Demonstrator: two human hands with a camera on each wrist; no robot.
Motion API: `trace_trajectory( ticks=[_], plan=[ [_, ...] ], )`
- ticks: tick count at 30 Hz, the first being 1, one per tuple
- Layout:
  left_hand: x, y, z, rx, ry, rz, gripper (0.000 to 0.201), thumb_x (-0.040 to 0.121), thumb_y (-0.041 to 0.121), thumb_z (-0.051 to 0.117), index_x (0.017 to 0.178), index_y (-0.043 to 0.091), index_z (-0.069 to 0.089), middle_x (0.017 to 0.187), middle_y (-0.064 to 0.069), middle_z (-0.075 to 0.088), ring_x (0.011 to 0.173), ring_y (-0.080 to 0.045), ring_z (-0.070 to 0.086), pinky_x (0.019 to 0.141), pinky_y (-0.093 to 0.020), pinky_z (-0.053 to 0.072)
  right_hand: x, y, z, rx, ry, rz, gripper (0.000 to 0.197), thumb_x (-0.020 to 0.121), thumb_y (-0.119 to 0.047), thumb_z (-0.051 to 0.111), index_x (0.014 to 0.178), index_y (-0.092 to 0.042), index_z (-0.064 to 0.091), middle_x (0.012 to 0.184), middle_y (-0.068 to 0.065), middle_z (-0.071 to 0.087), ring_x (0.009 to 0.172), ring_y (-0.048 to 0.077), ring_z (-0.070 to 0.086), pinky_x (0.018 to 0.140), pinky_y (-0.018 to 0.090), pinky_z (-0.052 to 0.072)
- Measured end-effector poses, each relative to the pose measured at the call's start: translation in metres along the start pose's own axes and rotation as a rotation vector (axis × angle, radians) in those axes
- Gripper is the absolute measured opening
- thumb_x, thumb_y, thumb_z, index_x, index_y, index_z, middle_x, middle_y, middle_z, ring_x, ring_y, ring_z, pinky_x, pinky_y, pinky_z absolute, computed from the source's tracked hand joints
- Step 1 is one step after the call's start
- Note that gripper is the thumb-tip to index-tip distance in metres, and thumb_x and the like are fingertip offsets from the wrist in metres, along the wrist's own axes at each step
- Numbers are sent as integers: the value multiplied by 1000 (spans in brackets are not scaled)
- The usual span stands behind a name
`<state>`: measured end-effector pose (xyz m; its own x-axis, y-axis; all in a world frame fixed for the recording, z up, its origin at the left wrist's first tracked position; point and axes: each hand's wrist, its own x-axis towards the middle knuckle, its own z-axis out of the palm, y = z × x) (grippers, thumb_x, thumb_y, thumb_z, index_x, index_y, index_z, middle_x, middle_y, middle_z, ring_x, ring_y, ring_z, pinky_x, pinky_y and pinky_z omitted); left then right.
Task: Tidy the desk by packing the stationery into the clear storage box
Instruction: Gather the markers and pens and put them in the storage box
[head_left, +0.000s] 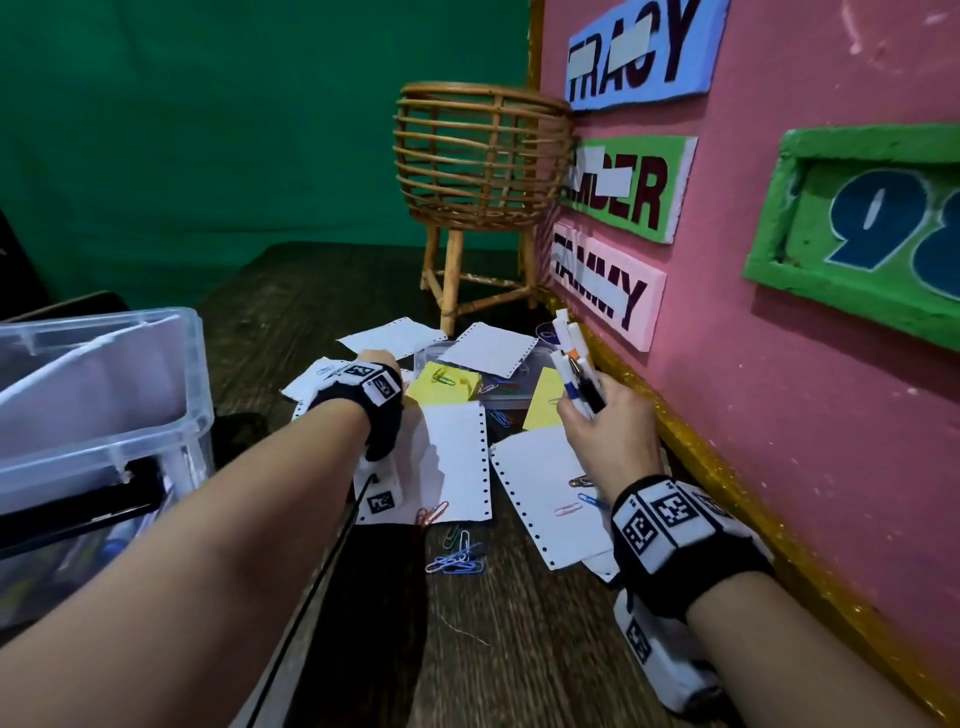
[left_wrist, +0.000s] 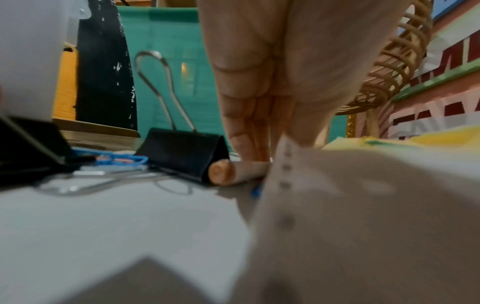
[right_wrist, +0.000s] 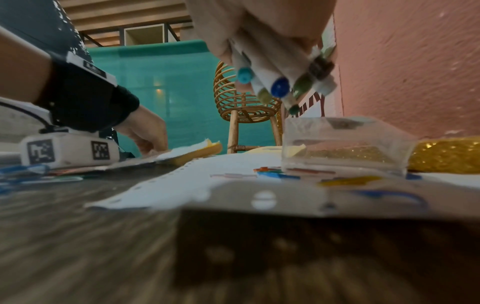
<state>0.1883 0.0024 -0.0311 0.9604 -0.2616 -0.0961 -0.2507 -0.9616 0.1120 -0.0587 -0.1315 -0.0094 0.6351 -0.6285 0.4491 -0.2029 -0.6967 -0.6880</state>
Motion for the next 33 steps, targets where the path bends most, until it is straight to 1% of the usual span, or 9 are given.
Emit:
trace_trajectory(
  ticks=[4, 9, 14, 18, 21, 25, 29, 31, 33],
  plan=[
    [-23, -2, -5, -21, 20, -34, 46, 64, 44, 73, 90, 7, 63, 74, -12, 61, 79, -34, 64, 78, -44, 56, -1, 1, 0, -53, -19, -10, 27, 88, -33, 55, 104, -12, 62, 86, 13, 68, 73, 29, 64, 65, 30, 53],
    [-85, 9, -28, -220, 179, 27, 28, 94, 14, 48, 111, -5, 58, 118, -22, 61, 111, -35, 58, 88, -37, 48, -5, -4, -5, -87, -57, -1, 37, 89, -38, 54, 112, -9, 60, 91, 15, 68, 81, 30, 65, 68, 28, 50],
    [-133, 11, -43, -670, 325, 257, 18, 92, 13, 53, 103, 7, 65, 99, -12, 68, 98, -28, 61, 85, -33, 47, -24, -22, -17, 21, -191, -130, 36, 83, -35, 65, 111, -13, 60, 90, 3, 67, 80, 22, 62, 68, 24, 43],
    [-201, 6, -36, -1171, -111, 516, 9, 83, 4, 65, 84, 13, 66, 79, -2, 66, 75, -17, 62, 71, -25, 54, -43, -44, -20, 343, -239, -65, 21, 76, -31, 72, 91, -18, 64, 64, -11, 58, 53, 7, 52, 47, 15, 42],
    [-237, 3, -21, -1336, -192, 529, 18, 79, -6, 66, 86, 10, 65, 75, 0, 66, 65, -9, 61, 57, -14, 52, -61, -61, -17, 571, -279, 88, 11, 76, -21, 73, 77, -16, 63, 63, -3, 61, 51, 11, 52, 39, 12, 41],
    [-250, -7, -6, -1319, -184, 445, 12, 80, 3, 68, 85, 9, 60, 78, -1, 63, 71, -10, 60, 57, -16, 47, -79, -75, -14, 730, -321, 188, 15, 75, -8, 74, 77, -8, 59, 67, -3, 60, 51, 4, 58, 43, 10, 45],
    [-255, -23, 1, -1299, -611, 393, 29, 74, 22, 73, 98, 17, 55, 95, -2, 62, 84, -15, 57, 68, -25, 44, -88, -88, -14, 764, -320, 233, 24, 75, -21, 75, 90, -8, 62, 68, -1, 61, 58, 10, 60, 53, 19, 48],
    [-261, -27, 2, -1258, -793, 429, 18, 79, 16, 69, 93, 18, 59, 94, -3, 63, 82, -14, 58, 67, -24, 45, -90, -97, -10, 781, -342, 242, 23, 75, -27, 74, 85, -10, 63, 61, 0, 57, 49, 9, 55, 54, 22, 47],
    [-264, -29, 3, -1259, -846, 413, 9, 83, 3, 62, 85, 12, 62, 91, -9, 66, 78, -16, 65, 67, -24, 53, -91, -105, -6, 776, -366, 241, 20, 73, -32, 74, 73, -16, 63, 64, 2, 59, 61, 16, 58, 69, 31, 51]
  ],
)
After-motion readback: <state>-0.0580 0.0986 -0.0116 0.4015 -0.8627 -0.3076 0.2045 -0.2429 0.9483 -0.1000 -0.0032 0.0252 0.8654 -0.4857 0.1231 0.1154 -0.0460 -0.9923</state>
